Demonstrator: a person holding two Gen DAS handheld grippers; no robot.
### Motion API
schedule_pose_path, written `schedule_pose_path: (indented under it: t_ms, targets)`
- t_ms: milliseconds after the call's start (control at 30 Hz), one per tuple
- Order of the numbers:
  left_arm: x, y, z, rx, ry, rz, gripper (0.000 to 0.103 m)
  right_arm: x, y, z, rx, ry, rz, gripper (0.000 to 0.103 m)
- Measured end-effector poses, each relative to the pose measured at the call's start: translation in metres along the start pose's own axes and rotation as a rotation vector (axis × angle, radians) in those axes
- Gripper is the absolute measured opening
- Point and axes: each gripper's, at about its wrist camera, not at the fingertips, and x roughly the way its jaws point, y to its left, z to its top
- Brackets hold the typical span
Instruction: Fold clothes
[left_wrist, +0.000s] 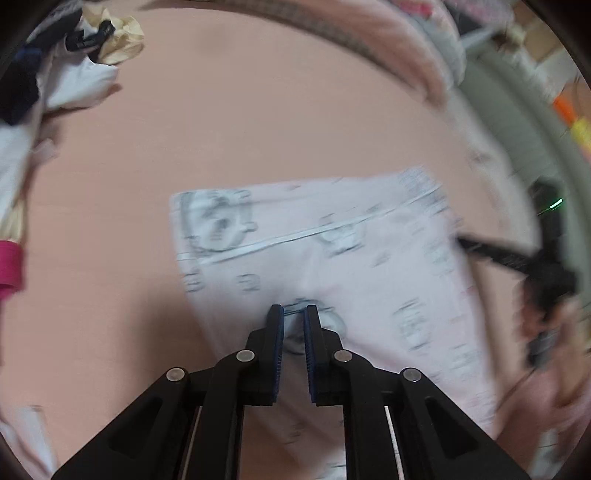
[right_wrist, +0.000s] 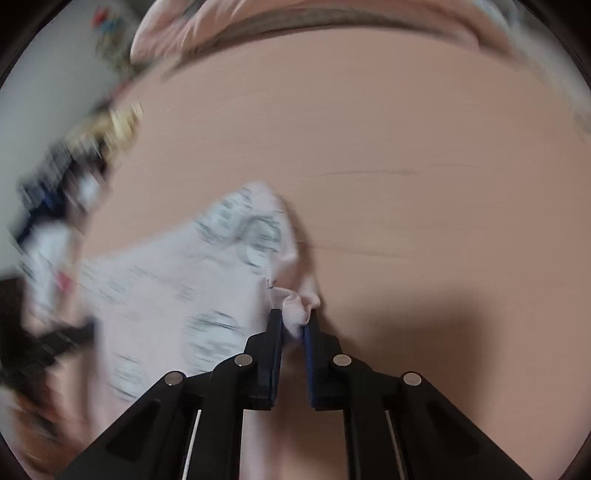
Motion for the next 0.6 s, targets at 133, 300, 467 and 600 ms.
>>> schedule_pose_path:
  t_ms: [133, 300, 467, 600]
  targets:
    - [-0.017, -0.012, -0.004, 0.035, -0.041, 0.145, 0.009, -0.007, -0.013, 0.002, -0.06, -0.025, -0.28, 0.009]
    - [-0.039, -0.045, -0.027, -0.007, -0.011, -0.138, 0.009, -0.043, -0.001, -0.029, 0.011, -0.045, 0.004, 0.011]
    - [-0.046, -0.077, -0.077, 0.025, 0.046, -0.129, 0.011, -0.072, 0.037, -0.11, -0.01, -0.034, 0.192, 0.012]
    - [-0.034, -0.064, -0.112, -0.098, 0.081, -0.093, 0.011, -0.071, 0.061, -0.17, 0.005, -0.033, 0.22, 0.012]
